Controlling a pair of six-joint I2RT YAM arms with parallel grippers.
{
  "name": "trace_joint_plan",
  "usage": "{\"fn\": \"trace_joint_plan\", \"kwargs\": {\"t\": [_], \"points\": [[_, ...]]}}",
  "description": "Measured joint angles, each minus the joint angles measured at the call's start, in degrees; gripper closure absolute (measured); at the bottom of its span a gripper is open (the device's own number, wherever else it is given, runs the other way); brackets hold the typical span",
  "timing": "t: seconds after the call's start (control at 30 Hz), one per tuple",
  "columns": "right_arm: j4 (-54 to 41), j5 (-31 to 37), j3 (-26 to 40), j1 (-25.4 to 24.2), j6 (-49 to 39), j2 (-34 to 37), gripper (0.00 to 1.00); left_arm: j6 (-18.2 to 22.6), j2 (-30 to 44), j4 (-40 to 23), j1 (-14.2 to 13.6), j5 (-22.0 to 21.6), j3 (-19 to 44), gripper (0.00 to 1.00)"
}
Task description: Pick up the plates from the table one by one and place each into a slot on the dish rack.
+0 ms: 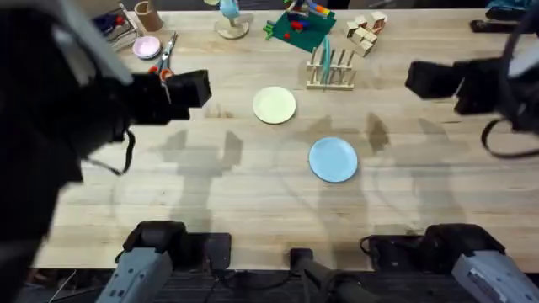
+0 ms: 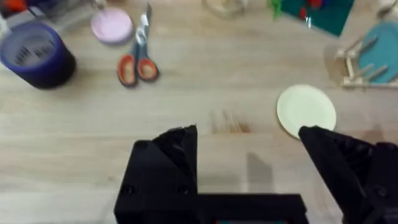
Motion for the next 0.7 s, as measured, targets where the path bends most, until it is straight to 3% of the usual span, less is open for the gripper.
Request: {"fn": "trace_joint_plan", "kwargs": {"t": [0.3, 0.47, 0.7], "points": [[-12.11, 0.00, 14.59, 0.00, 0.00, 17.25, 0.006, -0.22, 20.14, -8.16, 0.00, 3.59, 11.81, 0.008], [-12.60, 0.00, 15.44, 0.00, 0.00, 19.76, 0.006, -0.25, 25.28, -8.23, 0.00, 4.49, 13.31, 0.008], [-13.20, 0.00, 15.50, 0.00, 0.00, 19.76, 0.006, -0.28, 27.02, -8.25, 0.00, 4.65, 13.31, 0.008]]}}
